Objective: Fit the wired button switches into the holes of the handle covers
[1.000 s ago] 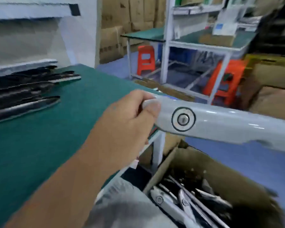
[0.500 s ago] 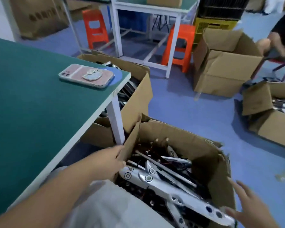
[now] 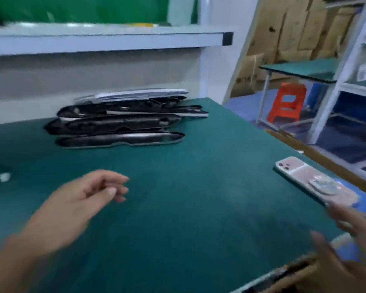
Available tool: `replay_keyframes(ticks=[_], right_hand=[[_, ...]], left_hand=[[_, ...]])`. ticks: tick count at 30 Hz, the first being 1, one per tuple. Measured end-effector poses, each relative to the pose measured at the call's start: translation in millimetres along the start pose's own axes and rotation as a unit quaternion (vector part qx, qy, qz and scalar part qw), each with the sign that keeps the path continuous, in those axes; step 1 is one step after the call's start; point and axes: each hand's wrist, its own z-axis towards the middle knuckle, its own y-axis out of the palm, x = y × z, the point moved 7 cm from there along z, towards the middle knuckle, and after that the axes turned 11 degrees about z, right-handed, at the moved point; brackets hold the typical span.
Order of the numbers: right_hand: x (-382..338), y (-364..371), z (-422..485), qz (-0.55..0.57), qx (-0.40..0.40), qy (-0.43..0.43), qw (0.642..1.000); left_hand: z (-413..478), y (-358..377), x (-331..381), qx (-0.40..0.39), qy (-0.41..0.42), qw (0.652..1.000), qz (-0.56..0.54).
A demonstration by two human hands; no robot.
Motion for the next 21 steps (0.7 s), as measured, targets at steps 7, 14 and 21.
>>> replay_keyframes(ticks=[7, 14, 21], right_hand=[[-50, 246, 105, -0.102, -0.226, -0.053, 0.967], [-11, 359, 141, -0.216, -0.28, 0.107, 0.929], [-43, 356, 140, -0.117, -0.266, 0.082, 0.953]], left_hand=[[-12, -96, -144, 0.237, -0.209, 0.945, 0.084], [8, -77, -138, 0.177, -0.166, 0.963, 0.116], [6, -76, -134, 0.178, -0.136, 0.973, 0.054]])
